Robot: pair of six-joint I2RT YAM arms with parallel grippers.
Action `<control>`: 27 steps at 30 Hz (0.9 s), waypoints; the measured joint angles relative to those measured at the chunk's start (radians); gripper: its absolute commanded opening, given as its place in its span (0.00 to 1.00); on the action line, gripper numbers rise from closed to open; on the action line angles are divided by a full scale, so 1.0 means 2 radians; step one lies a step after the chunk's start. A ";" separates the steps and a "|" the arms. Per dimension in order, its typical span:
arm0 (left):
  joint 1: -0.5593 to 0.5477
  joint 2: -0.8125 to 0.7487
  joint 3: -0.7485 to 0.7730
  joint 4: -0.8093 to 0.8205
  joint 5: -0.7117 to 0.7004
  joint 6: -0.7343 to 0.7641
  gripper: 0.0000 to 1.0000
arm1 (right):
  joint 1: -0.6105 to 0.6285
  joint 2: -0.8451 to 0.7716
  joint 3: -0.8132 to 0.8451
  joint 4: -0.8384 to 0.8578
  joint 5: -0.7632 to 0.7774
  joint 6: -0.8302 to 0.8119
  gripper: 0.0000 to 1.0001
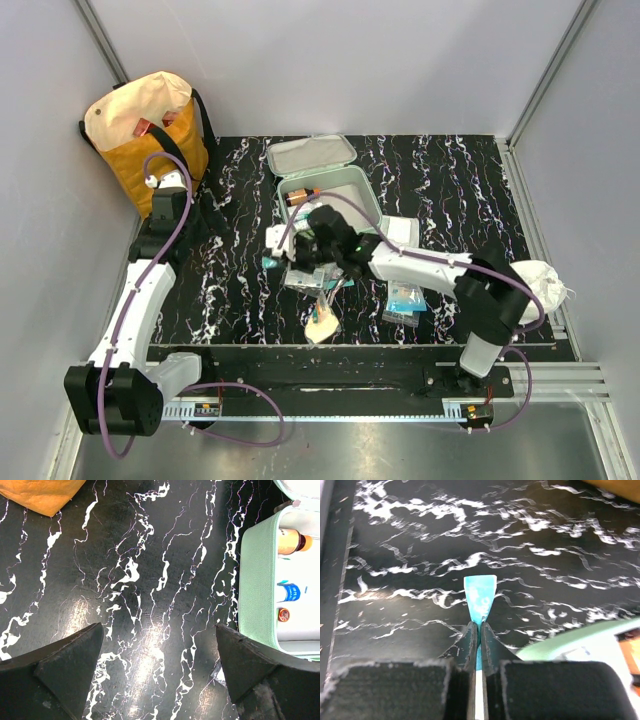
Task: Organize the medicine kit
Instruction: Place the medical item at the medicine box.
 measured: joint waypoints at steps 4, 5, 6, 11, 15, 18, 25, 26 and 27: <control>0.000 0.003 0.000 0.000 0.006 0.000 0.99 | -0.036 -0.014 0.026 0.001 0.037 0.042 0.00; 0.001 0.004 0.000 0.000 0.007 0.000 0.99 | -0.052 -0.013 0.033 0.000 0.045 0.057 0.00; 0.001 0.004 0.000 0.001 0.009 0.000 0.99 | -0.070 -0.012 0.042 -0.005 0.056 0.072 0.00; 0.001 0.004 0.000 0.001 0.012 0.000 0.99 | -0.117 0.033 0.146 -0.089 0.144 0.154 0.00; 0.002 0.004 0.000 0.001 0.015 0.000 0.99 | -0.112 0.090 0.228 -0.162 0.187 0.223 0.00; 0.002 0.004 0.000 0.001 0.016 0.001 0.99 | -0.110 0.125 0.248 -0.208 0.199 0.259 0.00; 0.002 0.004 0.000 0.002 0.021 0.002 0.99 | -0.115 0.146 0.222 -0.261 0.197 0.273 0.00; 0.002 0.004 0.000 0.002 0.022 0.002 0.99 | -0.116 0.146 0.216 -0.256 0.193 0.264 0.00; 0.002 0.004 0.000 0.002 0.023 0.002 0.99 | -0.117 0.144 0.208 -0.249 0.188 0.251 0.00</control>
